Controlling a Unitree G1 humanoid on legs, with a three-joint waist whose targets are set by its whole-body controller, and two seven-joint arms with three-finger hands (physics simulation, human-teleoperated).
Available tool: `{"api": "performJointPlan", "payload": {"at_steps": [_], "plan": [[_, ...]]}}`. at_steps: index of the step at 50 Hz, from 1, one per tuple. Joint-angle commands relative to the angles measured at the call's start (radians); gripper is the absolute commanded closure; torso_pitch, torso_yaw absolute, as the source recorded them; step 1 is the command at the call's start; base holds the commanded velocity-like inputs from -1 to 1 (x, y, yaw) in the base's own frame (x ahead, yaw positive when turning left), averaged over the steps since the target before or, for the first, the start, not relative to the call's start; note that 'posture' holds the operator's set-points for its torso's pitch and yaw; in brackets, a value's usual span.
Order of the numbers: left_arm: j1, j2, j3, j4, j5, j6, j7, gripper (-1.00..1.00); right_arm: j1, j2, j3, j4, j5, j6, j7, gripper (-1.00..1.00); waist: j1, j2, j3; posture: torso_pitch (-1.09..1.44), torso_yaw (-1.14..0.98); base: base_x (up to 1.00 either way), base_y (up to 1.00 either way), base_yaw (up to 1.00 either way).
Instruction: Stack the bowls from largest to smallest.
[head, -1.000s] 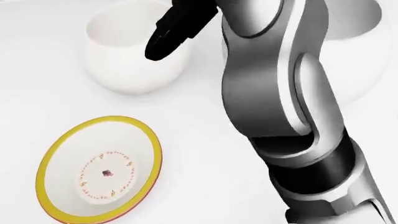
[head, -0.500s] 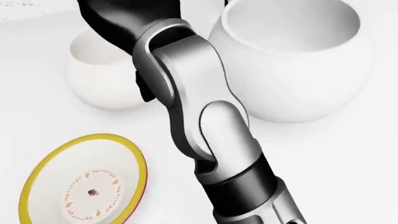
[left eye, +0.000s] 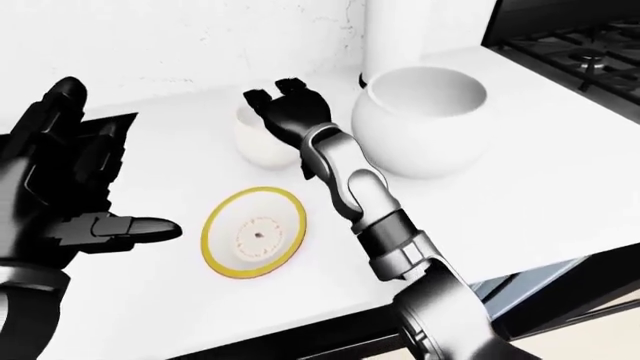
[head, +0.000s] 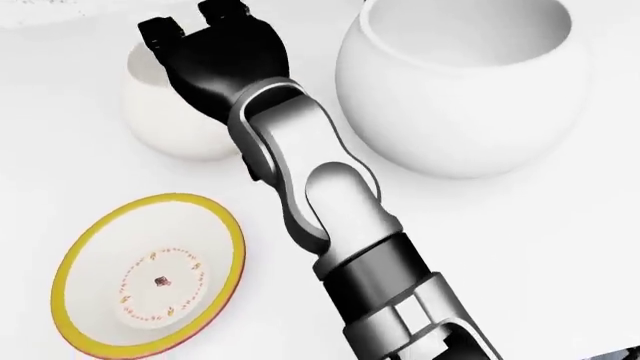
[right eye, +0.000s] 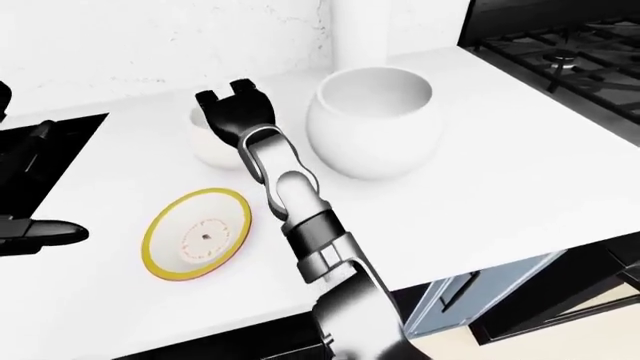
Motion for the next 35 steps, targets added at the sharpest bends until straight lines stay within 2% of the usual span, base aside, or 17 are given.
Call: {"api": "performJointPlan", "payload": {"at_steps": [1,19,25,32,35], "plan": [[-0.019,0.016,0.019,-0.016,0.010,-0.028,-0.008,-1.00,-0.039,0.001,-0.001,-0.027,0.004,0.001,-0.034,-0.68,0.000,0.009,-0.023,0.00,0.00,0.00,0.00,0.00],[-0.003,-0.008,0.029,-0.006,0.052,-0.037,-0.053,-1.00,-0.042,0.001,0.012,0.126,-0.011,-0.011,-0.133,-0.47,0.004,0.009,-0.028,0.00,0.00,0.00,0.00,0.00],[-0.005,-0.015,0.022,-0.002,0.068,-0.041,-0.063,-1.00,-0.039,-0.002,0.011,0.162,-0.010,-0.017,-0.150,-0.26,0.005,0.011,-0.030,0.00,0.00,0.00,0.00,0.00],[-0.005,-0.025,0.017,0.003,0.089,-0.045,-0.077,-1.00,-0.055,-0.006,0.007,0.117,-0.005,-0.016,-0.114,0.08,0.003,0.011,-0.031,0.00,0.00,0.00,0.00,0.00],[-0.010,-0.025,0.014,0.005,0.093,-0.045,-0.078,-1.00,-0.056,-0.006,0.006,0.100,-0.005,-0.013,-0.109,0.15,0.002,0.011,-0.030,0.00,0.00,0.00,0.00,0.00]]}}
